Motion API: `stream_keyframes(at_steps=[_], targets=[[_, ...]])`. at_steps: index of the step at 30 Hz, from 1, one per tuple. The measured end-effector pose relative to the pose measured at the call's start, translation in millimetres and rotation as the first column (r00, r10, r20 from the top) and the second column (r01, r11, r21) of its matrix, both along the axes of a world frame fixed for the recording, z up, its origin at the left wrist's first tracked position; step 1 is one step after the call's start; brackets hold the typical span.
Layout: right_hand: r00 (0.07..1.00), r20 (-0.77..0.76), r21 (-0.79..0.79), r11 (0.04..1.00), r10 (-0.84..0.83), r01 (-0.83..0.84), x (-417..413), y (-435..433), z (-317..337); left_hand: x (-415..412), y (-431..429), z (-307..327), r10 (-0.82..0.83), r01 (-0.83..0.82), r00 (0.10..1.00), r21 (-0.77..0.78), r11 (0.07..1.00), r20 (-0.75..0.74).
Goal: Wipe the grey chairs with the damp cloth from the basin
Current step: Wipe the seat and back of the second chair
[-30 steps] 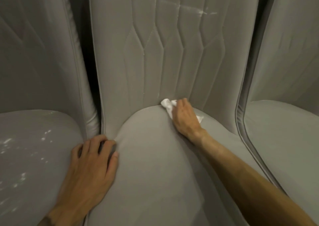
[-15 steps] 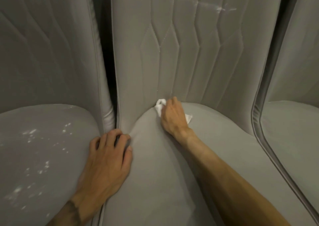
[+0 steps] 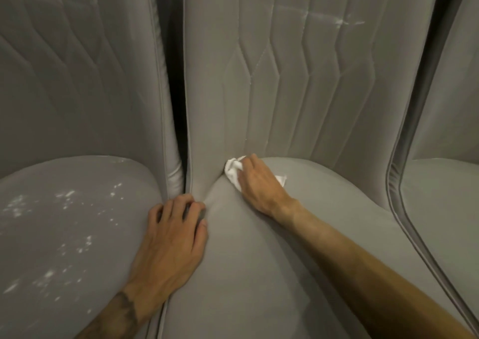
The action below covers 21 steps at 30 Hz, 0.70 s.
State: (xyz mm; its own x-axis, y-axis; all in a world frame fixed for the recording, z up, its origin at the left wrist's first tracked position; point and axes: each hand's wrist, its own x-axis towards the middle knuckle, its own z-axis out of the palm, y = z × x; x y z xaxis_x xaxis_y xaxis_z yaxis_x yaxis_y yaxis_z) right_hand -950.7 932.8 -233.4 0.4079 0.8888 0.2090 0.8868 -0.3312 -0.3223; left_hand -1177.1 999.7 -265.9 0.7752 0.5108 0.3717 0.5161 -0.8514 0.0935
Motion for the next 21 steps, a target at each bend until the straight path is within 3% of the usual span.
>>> stream_keyframes(at_steps=[4,9,13,18,21], targets=[[0.995,-0.044,0.047,0.994,-0.092,0.094,-2.6,5.4,-0.1,0.3,-0.9,-2.9,0.006,-0.006,1.0,0.007,1.0,-0.003],[0.992,-0.067,0.018,0.994,0.106,-0.105,-3.6,0.5,-7.4,0.2,1.6,-5.2,0.0,0.0,1.0,0.012,1.0,0.005],[0.999,-0.028,0.03,0.999,-0.028,0.029,2.8,6.7,-1.2,0.3,1.7,-7.1,-0.003,0.003,1.0,-0.004,1.0,0.005],[0.979,-0.061,0.012,0.981,0.192,-0.192,-19.2,-0.5,-7.3,1.5,3.2,-8.1,-0.009,0.009,1.0,-0.01,1.0,0.014],[0.998,-0.057,0.009,0.999,0.032,-0.031,2.3,8.2,-2.2,1.0,2.8,-7.8,-0.002,0.002,1.0,-0.005,1.0,0.021]])
